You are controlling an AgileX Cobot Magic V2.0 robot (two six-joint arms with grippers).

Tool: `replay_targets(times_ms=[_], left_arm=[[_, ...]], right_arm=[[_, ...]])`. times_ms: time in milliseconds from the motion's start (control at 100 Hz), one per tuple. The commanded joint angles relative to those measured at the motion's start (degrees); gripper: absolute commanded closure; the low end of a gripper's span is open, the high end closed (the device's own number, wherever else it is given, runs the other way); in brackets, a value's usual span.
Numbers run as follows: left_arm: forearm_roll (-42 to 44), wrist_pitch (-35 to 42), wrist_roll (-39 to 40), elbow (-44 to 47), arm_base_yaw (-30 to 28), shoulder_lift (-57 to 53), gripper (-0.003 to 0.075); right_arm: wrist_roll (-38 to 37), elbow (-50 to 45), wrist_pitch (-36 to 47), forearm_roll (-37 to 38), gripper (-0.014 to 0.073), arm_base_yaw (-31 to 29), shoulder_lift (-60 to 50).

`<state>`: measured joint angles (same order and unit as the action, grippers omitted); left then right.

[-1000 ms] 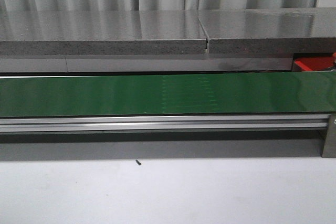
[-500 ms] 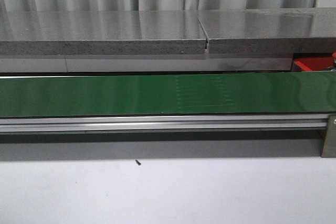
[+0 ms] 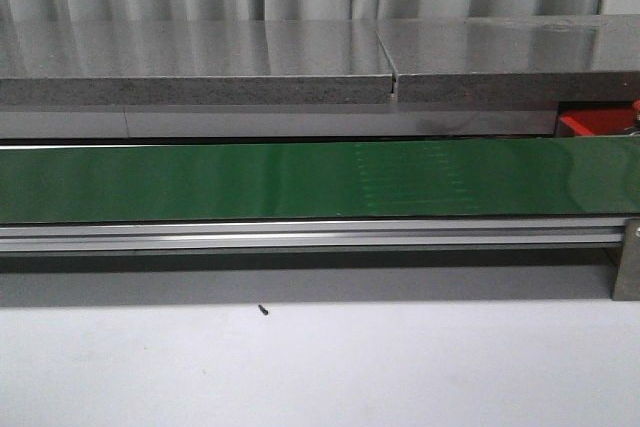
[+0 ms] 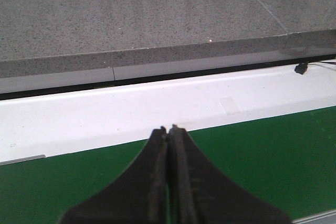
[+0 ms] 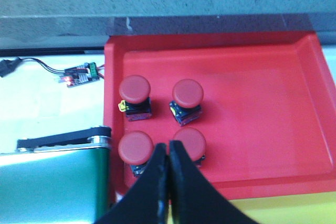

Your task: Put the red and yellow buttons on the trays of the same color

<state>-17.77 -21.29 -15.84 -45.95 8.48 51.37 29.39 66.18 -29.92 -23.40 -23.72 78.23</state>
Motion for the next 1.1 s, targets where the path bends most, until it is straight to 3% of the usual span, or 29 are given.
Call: replay_targets(times_ms=[0, 430, 580, 1090], left_arm=[[-1.01, 4.18, 0.03, -1.67, 0.37, -0.79, 0.0739], [-1.01, 4.18, 0.03, -1.67, 0.37, -0.79, 0.0739], [-1.01, 4.18, 0.03, -1.67, 0.37, -0.79, 0.0739], [-1.01, 2.52, 0.03, -0.92, 0.37, -5.4, 0.0739]], right_arm=[[0.82, -0.7, 5.05, -0.59, 0.0708, 1.11, -5.47], [0.93, -19.64, 20.94, -0.64, 0.0708, 14.66, -24.27], [0.93, -25.92, 22.74, -0.64, 0.0708, 18.86, -31.31], [0.93, -39.9, 20.68, -1.7, 0.0708, 19.95, -55.05]])
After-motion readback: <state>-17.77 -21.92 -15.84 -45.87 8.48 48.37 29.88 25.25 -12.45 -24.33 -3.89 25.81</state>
